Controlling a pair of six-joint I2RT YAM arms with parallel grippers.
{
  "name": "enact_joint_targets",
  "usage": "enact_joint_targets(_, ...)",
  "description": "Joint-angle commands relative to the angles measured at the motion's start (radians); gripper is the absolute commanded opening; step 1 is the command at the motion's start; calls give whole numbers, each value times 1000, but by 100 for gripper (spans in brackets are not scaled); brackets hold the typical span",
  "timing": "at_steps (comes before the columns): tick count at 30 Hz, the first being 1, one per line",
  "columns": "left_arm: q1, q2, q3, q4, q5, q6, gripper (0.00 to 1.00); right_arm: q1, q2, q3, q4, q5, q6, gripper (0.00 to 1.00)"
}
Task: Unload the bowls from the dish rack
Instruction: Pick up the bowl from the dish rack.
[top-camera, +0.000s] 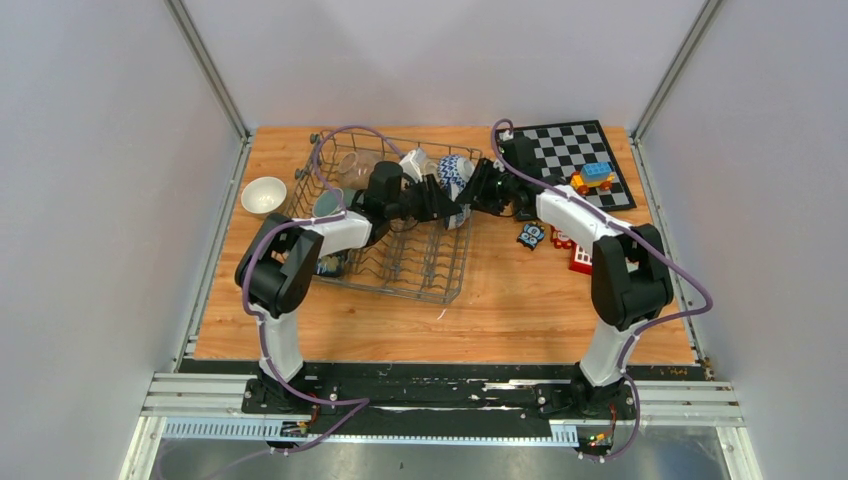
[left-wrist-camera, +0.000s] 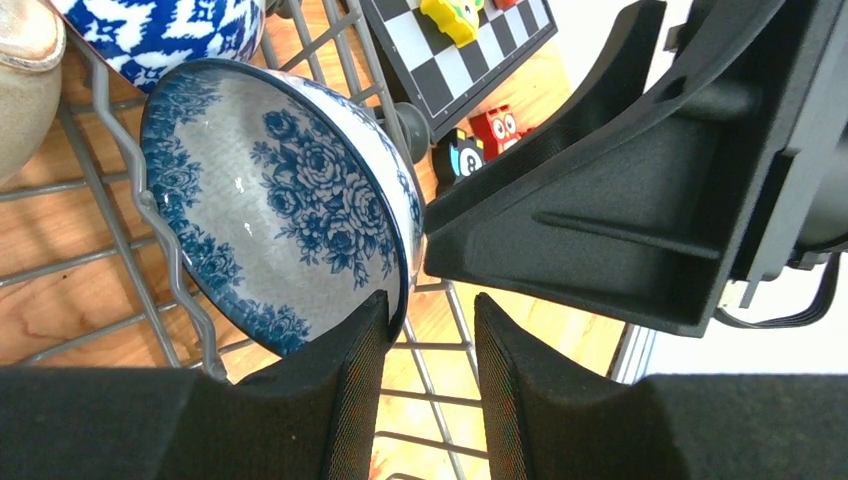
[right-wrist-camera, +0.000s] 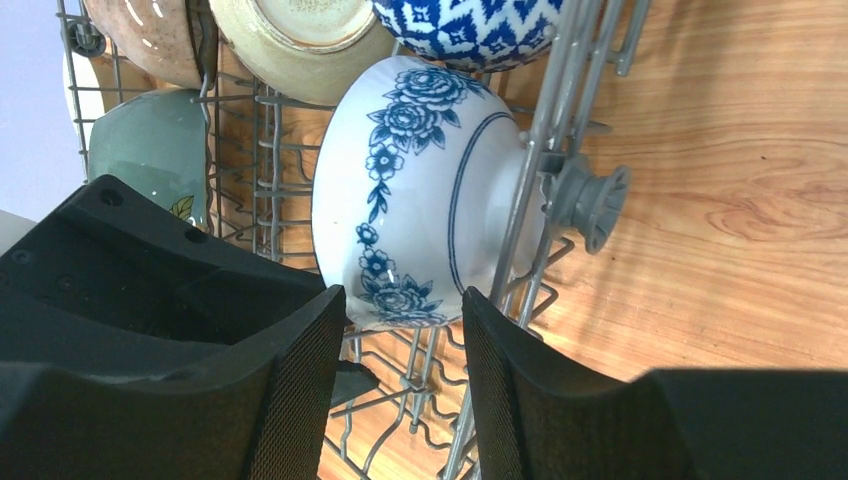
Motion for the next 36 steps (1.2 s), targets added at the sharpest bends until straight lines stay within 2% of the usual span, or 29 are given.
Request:
enact_joint_targets(1,-14,24,37,-36,-1,49,41,-28,-69,-25,-36,64,26,52)
enact_joint_targets(7,-17,35,78,-101,-40,120,42,-48,-154,-69,-38,107,38,55)
enact_joint_targets(22,-30,81,111,-51,-60,177,42,-48,-388,-320,55,54,58,54)
enact_joint_targets(30,-42,102,123,-21,-28,177,35,-48,-452,-387,64,22,52,51)
enact_joint_targets(36,-45,103,124,-17,-20,179,17,-49,-485,-408,51,16,31,50)
